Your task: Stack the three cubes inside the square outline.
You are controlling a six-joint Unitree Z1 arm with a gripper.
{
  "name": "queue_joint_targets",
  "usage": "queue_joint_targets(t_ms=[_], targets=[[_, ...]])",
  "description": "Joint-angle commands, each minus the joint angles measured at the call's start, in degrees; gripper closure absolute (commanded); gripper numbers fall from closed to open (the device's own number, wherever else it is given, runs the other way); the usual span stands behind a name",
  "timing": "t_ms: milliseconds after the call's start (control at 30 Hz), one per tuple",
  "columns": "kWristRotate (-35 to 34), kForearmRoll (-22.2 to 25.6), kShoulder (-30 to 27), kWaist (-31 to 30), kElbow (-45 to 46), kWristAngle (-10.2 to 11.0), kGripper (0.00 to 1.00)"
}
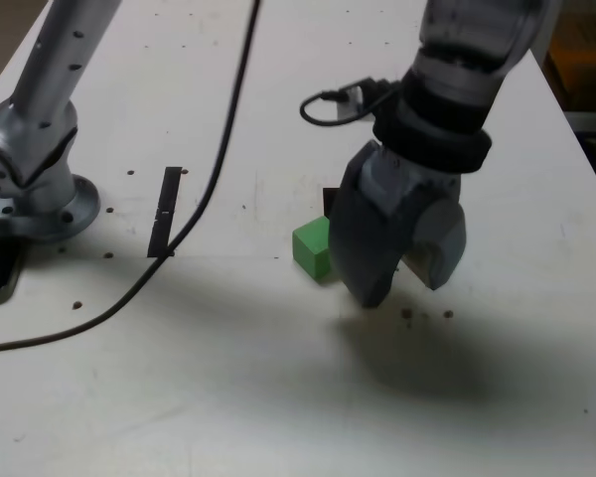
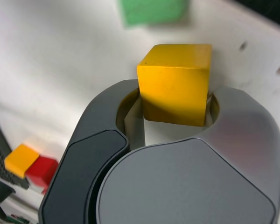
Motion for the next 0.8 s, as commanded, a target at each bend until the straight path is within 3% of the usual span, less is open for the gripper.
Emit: queue_joint_targets(t_ms=[0, 100, 167, 300, 467, 567, 767], targets=[[-0.8, 0.7, -0.7, -1.0, -1.1, -0.1, 0.71], [-2.3, 2.1, -1.2, -2.5, -3.6, 0.6, 0.71], [-1.6, 3.0, -1.7, -3.2, -5.2, 2.9, 0.71], [6.0, 3.5, -3.6, -3.2, -3.4, 9.3, 0.71], [11.8, 4.0, -6.0, -2.7, 0.8, 13.8, 0.71], [19.3, 4.1, -9.6, -1.7, 6.5, 16.9, 0.71], [27.5, 4.2, -11.4, -0.1, 9.7, 17.7, 0.71]])
